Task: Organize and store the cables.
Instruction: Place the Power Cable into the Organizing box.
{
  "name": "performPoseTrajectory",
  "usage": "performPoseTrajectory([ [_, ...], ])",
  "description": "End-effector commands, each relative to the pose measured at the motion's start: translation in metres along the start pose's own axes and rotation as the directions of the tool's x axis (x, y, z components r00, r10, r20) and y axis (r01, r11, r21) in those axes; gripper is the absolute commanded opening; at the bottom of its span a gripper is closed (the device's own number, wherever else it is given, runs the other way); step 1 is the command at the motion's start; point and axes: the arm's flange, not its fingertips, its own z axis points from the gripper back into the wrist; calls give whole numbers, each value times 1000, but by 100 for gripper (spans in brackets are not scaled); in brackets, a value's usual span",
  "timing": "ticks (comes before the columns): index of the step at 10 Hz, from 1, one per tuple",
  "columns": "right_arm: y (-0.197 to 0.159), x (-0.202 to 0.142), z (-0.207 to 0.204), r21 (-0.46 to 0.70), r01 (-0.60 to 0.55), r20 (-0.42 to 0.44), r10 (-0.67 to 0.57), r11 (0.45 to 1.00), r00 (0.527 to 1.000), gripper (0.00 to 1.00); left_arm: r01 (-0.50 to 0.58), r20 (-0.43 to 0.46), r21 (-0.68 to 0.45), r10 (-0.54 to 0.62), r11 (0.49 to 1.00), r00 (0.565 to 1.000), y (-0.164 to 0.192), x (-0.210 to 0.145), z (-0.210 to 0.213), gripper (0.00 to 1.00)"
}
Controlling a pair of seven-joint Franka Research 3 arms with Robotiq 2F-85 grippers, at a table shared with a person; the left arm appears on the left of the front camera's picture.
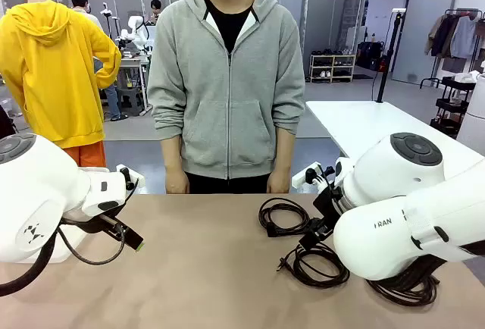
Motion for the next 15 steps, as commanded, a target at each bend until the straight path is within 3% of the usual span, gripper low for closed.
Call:
performPoseTrajectory([
  [1,0,0,0,0,0,0,0,1000,1000,100,0,0,0,0,1000,1000,0,0,0,100],
  [10,0,0,0,0,0,0,0,1000,1000,100,1,0,0,-1,1000,1000,-1,0,0,100],
  [11,0,0,0,-1,-2,0,2,1000,1000,100,63,12,-130,-62,989,998,5,2,17,100],
  [12,-12,2,18,27,-8,2,8,1000,1000,100,86,-4,-125,-87,988,996,14,3,34,100],
  [15,-63,-1,87,112,-94,-34,98,989,995,100,160,-2,-308,-169,938,986,36,-13,105,100],
])
